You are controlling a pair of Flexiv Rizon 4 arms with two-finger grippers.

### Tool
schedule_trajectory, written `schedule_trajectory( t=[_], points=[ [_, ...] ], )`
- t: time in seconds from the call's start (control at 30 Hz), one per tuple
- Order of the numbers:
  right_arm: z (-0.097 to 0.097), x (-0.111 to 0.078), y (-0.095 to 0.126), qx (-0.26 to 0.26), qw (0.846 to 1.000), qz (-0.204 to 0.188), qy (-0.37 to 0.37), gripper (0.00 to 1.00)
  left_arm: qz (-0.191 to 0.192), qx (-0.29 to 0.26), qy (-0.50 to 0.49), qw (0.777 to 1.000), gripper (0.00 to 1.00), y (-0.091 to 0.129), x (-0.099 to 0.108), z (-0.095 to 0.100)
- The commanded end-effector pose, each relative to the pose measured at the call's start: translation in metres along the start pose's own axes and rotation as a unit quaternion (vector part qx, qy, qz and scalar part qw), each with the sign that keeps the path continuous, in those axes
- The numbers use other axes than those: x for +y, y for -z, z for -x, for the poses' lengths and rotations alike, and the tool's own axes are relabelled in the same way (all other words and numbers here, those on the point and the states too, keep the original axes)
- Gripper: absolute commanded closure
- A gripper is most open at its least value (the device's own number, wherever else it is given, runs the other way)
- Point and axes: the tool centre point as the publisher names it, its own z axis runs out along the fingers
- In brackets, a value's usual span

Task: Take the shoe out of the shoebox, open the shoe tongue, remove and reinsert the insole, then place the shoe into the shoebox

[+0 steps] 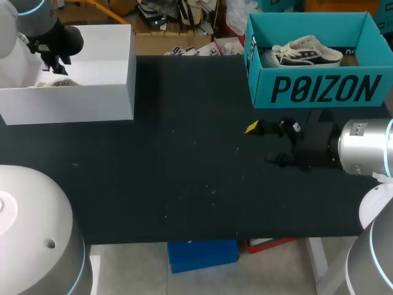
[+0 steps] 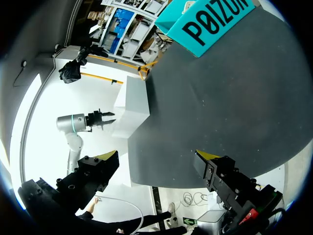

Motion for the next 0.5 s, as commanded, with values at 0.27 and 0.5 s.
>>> schedule_trajectory(
  t=[0.27, 0.5],
  points=[
    [0.000, 0.000, 0.000, 0.000, 1.000, 0.000, 0.000, 0.00, 0.011, 0.036, 0.057, 0.998, 0.55, 0.059, -0.060, 0.010],
    [0.000, 0.000, 0.000, 0.000, 1.000, 0.000, 0.000, 0.00, 0.004, 0.071, 0.090, 0.993, 0.52, 0.071, -0.111, -0.001]
  ],
)
